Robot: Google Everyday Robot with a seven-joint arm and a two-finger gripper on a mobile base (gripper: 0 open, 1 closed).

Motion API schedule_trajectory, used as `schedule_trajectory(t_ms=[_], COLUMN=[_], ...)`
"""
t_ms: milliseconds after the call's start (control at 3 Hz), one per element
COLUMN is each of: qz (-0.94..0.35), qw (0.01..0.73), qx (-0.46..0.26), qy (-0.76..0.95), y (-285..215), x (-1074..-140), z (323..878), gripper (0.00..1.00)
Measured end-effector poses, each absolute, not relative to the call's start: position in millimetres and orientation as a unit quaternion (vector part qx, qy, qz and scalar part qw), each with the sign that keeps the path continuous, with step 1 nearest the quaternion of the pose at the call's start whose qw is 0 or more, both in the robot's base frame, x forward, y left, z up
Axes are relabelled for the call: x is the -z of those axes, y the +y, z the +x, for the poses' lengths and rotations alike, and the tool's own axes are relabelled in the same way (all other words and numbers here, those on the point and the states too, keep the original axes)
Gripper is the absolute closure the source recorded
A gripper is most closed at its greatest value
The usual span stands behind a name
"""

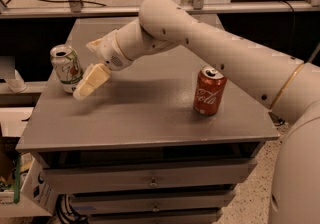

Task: Knock 7up can over

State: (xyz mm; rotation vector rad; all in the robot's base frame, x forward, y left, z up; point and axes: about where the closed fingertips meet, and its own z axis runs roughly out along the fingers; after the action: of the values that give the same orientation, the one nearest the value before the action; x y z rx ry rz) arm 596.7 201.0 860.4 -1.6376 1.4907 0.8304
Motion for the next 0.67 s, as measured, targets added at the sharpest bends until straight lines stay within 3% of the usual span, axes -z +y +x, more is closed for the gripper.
schedule_trajectory(t_ms=[333, 667], qz=[-0.635, -0.625], qw=[0.376, 0.377], qx=[-0.356, -0.387], qy=[0.573, 0.564], y=[219.8, 237.2], x=[-857.0, -858.6], z=[588.2, 582.6], gripper=[0.0, 0.18])
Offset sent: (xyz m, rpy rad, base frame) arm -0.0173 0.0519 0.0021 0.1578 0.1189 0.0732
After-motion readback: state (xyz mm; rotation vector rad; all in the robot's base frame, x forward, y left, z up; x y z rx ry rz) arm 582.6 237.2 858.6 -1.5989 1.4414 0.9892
